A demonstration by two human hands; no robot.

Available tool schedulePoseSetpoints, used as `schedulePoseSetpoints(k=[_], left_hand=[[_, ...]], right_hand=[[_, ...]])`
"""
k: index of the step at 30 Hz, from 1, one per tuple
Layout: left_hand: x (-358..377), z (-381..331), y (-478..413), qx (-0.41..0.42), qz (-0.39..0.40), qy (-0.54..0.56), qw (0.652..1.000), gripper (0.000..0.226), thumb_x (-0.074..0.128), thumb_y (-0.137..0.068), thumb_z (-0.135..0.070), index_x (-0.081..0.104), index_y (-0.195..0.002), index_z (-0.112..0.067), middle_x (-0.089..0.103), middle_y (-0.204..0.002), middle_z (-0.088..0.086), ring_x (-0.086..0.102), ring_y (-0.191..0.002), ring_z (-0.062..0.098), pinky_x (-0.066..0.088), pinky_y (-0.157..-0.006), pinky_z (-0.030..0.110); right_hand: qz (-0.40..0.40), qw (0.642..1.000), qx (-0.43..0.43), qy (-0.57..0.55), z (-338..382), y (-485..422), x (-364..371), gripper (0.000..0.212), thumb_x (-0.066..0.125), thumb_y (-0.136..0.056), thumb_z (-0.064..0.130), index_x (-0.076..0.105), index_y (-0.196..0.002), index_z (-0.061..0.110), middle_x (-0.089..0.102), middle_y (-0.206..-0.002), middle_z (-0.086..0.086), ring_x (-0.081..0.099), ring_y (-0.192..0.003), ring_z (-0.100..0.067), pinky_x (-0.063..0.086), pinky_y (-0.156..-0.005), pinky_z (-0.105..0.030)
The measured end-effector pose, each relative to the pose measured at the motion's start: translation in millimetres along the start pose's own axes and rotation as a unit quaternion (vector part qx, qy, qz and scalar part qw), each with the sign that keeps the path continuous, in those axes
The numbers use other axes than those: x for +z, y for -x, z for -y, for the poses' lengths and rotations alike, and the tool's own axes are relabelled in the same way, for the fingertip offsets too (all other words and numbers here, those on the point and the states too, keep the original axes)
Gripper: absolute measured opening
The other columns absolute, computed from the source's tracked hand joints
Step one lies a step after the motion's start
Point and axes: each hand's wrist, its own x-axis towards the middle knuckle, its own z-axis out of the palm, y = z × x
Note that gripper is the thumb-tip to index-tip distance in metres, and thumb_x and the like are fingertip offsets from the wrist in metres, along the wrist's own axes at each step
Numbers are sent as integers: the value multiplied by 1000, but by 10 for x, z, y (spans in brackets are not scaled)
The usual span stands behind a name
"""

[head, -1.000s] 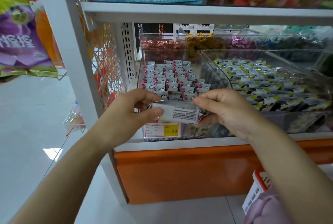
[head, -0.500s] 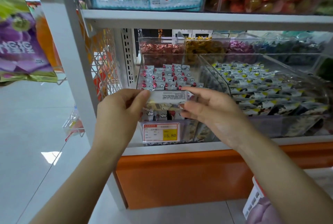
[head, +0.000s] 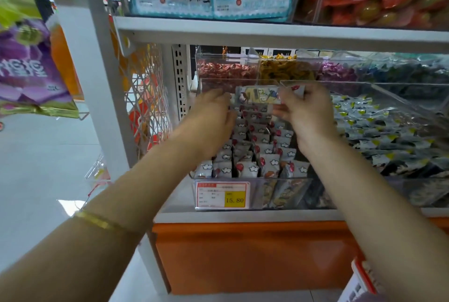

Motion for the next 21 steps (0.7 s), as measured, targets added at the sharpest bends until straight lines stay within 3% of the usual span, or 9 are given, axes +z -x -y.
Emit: schedulePoseSetpoints(k=[3,7,10,13,17,21], left_hand=[[178,57,-501,-22,114,-64,991,44,31,-100,-30,41,-128,2,41,-137,21,34,-130,36,28,-109,46],[493,198,-964,-94,169,-77,978,66,26,-97,-50,21,-144,-4,31,-148,20,27,-137,36,24,-111,52],[705,299,-1068,-114,179,-70,975,80,19,-90,-66,-1,-150,-16,14,-156,13,9,-144,30,7,-114,55],[764,363,-1132,-115,178,-40,977,84,21,-87,-70,-7,-149,-20,10,-157,12,5,-145,28,9,-115,52],[726,354,-1168,-132,198,-55,970,82,19,-86,-72,4,-150,-22,14,-156,13,10,-144,31,14,-114,56],[663,306,-1104,-124,195,-122,965,84,14,-84,-74,21,-147,-19,29,-150,15,24,-140,31,17,-112,55]], right_hand=[[-10,999,-7,50,-17,-316,120,30,54,-93,9,48,-119,-4,57,-116,-24,66,-80,-25,58,-73,-36],[-31,997,20,68,-80,-634,242,32,54,-92,6,46,-117,-13,54,-115,-33,58,-101,-47,47,-85,-61],[-25,996,46,67,-153,-794,303,15,59,-91,13,55,-88,-2,58,-85,-14,63,-94,-40,51,-86,-56],[-13,996,56,66,-182,-854,356,29,59,-90,14,46,-65,16,58,-79,-11,64,-93,-40,49,-86,-58],[-7,997,50,61,-242,-875,368,28,57,-91,10,46,-66,18,54,-71,-3,65,-91,-38,50,-85,-56],[15,994,8,106,-261,-928,398,20,58,-91,15,50,-73,16,63,-92,-10,65,-93,-32,52,-87,-49]])
